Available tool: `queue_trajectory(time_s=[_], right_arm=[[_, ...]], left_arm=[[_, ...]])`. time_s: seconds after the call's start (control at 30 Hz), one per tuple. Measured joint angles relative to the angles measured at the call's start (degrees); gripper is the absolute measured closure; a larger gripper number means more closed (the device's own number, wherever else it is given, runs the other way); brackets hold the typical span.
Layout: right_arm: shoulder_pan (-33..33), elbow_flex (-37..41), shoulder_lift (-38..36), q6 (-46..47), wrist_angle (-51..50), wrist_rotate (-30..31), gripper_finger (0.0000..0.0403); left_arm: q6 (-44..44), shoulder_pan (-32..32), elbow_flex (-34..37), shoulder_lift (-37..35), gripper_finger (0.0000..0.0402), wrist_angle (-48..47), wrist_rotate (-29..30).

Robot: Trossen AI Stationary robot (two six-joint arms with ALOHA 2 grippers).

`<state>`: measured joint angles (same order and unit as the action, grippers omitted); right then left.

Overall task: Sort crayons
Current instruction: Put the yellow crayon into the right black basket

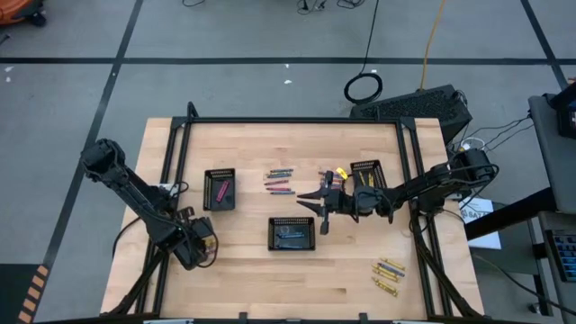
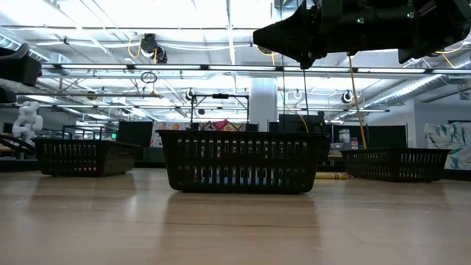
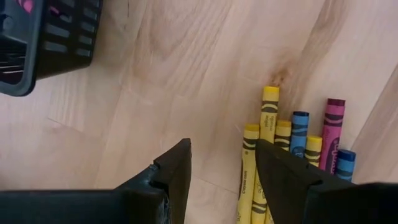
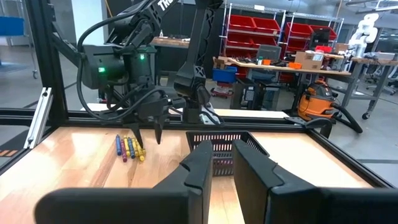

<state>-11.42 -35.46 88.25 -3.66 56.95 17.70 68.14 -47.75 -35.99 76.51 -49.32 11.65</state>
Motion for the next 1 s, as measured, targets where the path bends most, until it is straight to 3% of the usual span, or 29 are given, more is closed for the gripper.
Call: queue_trajectory(time_s=[0.47,1.0], right_arm=[[-0.76,0.0,0.0,-0.04,-0.22,0.0,0.0355],[-0.76,-0.02,0.0,-0.03,-0.22,0.0,0.0355]], left_arm=[[-1.55,0.0,0.0,0.1,0.0231,0.35,0.58],[-3.02,0.0,-0.26,5.07,0.0232,0.64,-0.06]])
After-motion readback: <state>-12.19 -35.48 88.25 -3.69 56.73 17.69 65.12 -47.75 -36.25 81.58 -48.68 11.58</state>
